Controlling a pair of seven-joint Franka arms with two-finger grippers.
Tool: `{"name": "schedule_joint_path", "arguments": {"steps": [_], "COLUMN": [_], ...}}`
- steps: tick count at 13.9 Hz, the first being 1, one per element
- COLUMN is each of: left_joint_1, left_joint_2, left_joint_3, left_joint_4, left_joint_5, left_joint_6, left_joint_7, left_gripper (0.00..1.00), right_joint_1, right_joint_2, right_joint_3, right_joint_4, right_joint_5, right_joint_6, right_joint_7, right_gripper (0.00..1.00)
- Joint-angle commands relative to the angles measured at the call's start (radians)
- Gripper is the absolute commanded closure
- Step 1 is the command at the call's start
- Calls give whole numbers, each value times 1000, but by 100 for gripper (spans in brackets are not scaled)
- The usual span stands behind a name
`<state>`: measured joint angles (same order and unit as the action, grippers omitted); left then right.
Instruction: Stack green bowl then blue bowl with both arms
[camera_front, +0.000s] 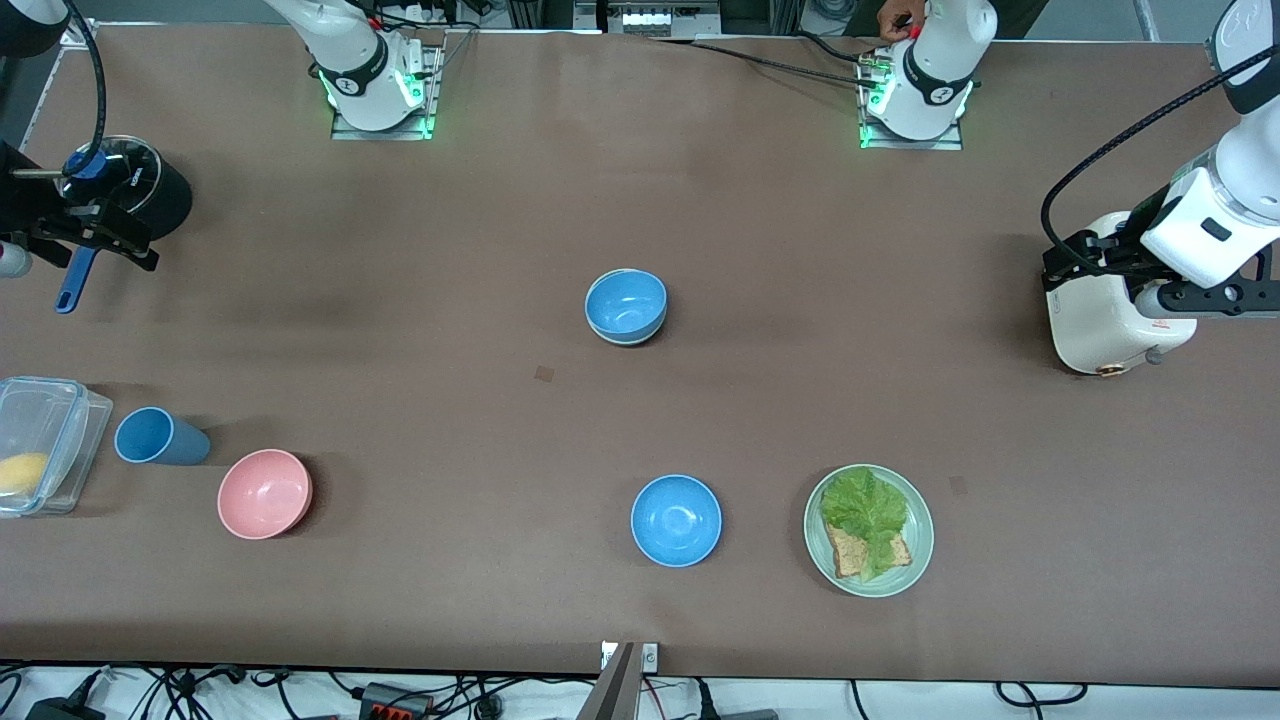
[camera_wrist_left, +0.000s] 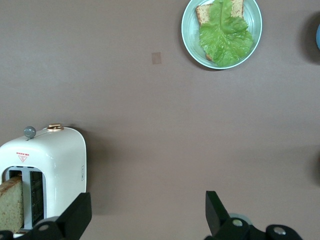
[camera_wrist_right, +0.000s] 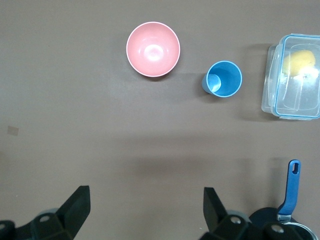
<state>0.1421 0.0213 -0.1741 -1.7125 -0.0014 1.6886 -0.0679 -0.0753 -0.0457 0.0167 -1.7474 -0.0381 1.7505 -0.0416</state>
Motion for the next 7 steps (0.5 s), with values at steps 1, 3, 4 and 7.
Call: {"name": "schedule_joint_path", "arguments": {"steps": [1,3,4,7], "left_joint_1": [-16,-18,-18,-18], "left_joint_2": [-20,-20,-20,-21], "left_joint_3": [16,19,19,21], "left_joint_4": [-15,-15,-15,-15], "left_joint_5": [17,17,17,17], "left_joint_6": [-6,-6,-6,-6], "left_joint_7": [19,16,16,13], "left_gripper": [0,0,0,0], "right_joint_1": [-4,-4,-4,-4], "right_joint_2": [3,3,3,3], "right_joint_3": [3,3,3,3], "right_joint_4": [14,14,14,14], "right_joint_5": [6,6,6,6], "right_joint_6": [-9,-8,-9,-9], "right_joint_7": [-11,-11,-11,-11], "right_gripper": [0,0,0,0]}}
